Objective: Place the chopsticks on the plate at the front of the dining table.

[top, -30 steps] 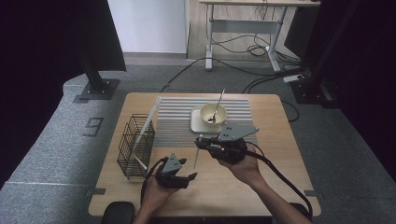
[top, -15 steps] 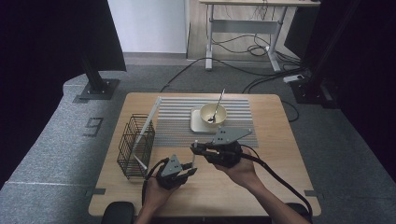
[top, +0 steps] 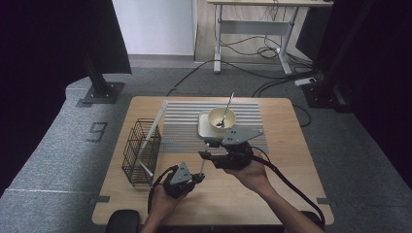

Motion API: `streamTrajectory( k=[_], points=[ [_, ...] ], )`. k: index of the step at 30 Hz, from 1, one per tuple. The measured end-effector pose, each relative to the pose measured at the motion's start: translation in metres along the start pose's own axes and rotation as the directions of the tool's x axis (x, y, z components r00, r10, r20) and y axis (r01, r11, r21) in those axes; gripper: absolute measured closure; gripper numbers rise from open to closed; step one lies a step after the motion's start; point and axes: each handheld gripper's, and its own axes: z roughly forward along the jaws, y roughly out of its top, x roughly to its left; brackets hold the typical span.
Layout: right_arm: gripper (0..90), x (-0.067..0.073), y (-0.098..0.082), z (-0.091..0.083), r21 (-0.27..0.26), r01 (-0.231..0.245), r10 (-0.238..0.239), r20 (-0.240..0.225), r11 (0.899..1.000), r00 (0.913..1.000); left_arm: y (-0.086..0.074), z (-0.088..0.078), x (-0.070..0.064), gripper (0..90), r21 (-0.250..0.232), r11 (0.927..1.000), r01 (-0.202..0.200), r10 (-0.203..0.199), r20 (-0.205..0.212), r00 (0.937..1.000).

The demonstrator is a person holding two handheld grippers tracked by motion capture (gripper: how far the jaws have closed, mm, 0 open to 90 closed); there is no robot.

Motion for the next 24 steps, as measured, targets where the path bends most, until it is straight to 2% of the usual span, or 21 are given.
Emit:
streamTrajectory(
  k=[2,5,13,24],
  points=[
    [41.4,0.001,-0.001,0.002,0.006,0.007,-0.007,0.035,1.000,0.9994,0.000,0.002,-0.001,85.7,0.011,0.9999,-0.007,0.007,0.004,1.0000],
    [37.9,0.001,-0.002,0.004,0.020,0.018,-0.020,0.070,1.000,0.9974,0.000,0.002,-0.002,85.7,0.016,0.9998,-0.008,0.008,0.006,1.0000],
    [34.6,-0.010,-0.002,-0.003,0.044,0.036,-0.043,0.157,0.998,0.9867,-0.002,-0.004,0.000,85.6,-0.007,0.9998,0.016,-0.016,0.012,0.9998],
    [32.3,-0.035,-0.017,-0.015,0.069,0.013,-0.029,0.244,0.998,0.9692,-0.003,-0.010,0.001,85.6,-0.046,0.9987,0.024,-0.024,0.006,0.9997]
  ],
)
